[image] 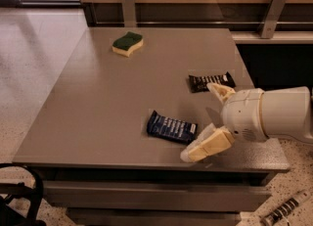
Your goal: Move rxbar blueberry near sponge
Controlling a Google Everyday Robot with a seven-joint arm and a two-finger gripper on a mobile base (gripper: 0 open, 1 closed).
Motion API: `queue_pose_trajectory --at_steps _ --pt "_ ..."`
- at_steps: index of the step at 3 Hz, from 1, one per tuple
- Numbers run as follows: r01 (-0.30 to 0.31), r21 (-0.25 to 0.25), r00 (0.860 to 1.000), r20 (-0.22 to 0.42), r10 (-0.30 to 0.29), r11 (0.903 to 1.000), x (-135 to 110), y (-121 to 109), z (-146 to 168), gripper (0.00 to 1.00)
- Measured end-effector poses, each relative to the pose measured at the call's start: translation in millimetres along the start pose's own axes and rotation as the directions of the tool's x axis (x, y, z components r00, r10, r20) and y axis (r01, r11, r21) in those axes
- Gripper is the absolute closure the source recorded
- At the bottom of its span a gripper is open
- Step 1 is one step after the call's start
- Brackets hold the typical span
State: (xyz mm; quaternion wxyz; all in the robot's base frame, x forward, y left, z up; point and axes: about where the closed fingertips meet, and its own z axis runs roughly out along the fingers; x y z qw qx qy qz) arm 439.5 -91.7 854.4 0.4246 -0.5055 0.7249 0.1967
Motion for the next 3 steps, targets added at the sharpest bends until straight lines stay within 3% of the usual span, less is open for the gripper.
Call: queue_pose_trajectory --at_steps 2,3 --pt "-0.082 -0.011 0.996 -0.035 0.082 0.9965 30 7 26 0.00" --pt "-0.107 -0.023 0.994 -0.039 0.106 0.9940 38 7 39 0.06"
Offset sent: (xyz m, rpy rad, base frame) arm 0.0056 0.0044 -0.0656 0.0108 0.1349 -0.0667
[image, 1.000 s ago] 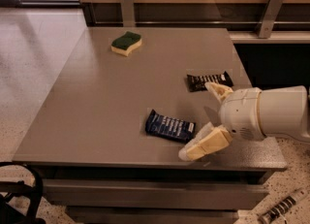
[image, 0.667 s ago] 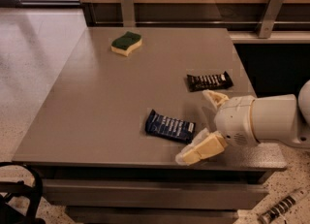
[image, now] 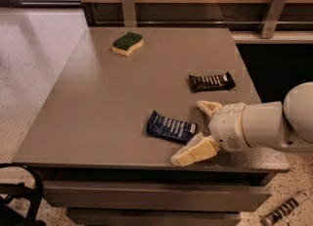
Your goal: Move rxbar blueberry near sponge
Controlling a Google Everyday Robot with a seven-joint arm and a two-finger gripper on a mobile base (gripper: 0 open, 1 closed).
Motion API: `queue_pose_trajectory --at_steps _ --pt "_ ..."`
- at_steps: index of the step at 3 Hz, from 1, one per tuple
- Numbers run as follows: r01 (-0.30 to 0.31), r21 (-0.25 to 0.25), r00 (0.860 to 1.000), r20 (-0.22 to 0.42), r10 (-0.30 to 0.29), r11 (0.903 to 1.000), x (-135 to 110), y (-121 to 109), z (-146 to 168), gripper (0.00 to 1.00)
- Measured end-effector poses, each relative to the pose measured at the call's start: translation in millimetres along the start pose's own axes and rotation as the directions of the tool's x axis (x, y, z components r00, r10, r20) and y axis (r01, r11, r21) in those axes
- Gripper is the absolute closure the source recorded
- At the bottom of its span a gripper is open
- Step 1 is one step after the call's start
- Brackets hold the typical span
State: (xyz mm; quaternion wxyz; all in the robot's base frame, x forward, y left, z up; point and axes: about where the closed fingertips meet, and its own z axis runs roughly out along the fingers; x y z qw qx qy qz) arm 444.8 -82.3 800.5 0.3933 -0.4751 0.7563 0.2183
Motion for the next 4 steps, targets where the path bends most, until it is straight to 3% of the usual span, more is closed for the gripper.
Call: queue_pose_trajectory --at_steps 1,4 --pt "-0.010 -0.012 1.000 0.002 0.010 0.9999 4 0 8 0.21" --pt "-0.010 -0.012 1.000 0.002 0.010 0.9999 -9 0 -3 1.00"
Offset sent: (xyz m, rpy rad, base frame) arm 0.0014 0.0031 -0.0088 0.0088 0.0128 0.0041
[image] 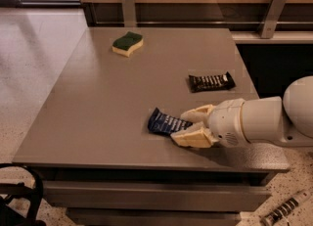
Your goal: Move rxbar blueberry near sponge
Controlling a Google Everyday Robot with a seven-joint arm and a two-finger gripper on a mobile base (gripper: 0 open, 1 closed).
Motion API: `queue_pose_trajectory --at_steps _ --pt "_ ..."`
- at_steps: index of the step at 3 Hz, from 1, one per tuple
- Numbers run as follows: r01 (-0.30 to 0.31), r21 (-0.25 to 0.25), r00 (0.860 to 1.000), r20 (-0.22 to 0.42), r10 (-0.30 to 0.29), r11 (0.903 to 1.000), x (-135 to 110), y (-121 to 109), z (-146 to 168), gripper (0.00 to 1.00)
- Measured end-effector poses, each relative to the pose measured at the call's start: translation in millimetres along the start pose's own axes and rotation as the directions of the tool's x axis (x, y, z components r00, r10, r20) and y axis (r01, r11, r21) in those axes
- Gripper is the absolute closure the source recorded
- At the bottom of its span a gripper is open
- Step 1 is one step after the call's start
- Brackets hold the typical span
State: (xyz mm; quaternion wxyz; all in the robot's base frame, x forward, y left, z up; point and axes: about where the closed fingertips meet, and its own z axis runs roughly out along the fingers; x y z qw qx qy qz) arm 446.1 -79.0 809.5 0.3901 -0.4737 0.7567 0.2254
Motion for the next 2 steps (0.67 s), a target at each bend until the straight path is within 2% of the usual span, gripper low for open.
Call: queue_pose_trajectory --at_steps 1,2 --pt "0.001 0.000 1.000 0.000 -0.001 1.0000 0 0 0 1.00" --pt "-0.021 0.014 1.000 -0.011 0.021 0.9997 -4 -16 -8 1.00"
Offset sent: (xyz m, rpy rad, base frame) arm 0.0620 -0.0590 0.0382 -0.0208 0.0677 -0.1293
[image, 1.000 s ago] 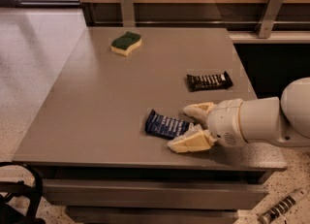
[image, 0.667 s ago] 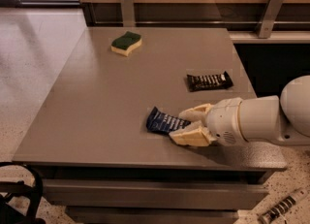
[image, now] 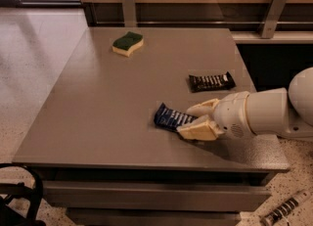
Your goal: Move rxbar blueberry near sponge
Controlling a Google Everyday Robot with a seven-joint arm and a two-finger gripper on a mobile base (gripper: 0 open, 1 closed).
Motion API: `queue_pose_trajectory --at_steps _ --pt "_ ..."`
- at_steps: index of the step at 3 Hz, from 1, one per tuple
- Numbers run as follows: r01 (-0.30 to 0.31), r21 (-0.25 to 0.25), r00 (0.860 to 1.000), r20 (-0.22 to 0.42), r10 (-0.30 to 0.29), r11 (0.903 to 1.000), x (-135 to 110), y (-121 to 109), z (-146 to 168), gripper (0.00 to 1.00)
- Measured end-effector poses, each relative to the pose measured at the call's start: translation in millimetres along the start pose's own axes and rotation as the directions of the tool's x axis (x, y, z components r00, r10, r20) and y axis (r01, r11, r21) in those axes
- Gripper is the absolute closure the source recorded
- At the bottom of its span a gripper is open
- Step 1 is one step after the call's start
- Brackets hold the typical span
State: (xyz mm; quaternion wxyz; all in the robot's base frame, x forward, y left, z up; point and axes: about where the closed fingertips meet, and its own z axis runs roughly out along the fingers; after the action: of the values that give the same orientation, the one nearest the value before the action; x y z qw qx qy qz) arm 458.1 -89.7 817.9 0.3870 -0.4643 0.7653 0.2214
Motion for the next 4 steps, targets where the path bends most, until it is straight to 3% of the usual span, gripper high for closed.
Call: queue_pose_trajectory --at_steps 2,4 --pt "-0.107 0.109 0.993 -0.034 0.112 0.9882 -26 -104 -42 1.00" --pt "-0.119 0.263 0.989 -0.058 0.139 0.9574 -58 -177 -45 1.00"
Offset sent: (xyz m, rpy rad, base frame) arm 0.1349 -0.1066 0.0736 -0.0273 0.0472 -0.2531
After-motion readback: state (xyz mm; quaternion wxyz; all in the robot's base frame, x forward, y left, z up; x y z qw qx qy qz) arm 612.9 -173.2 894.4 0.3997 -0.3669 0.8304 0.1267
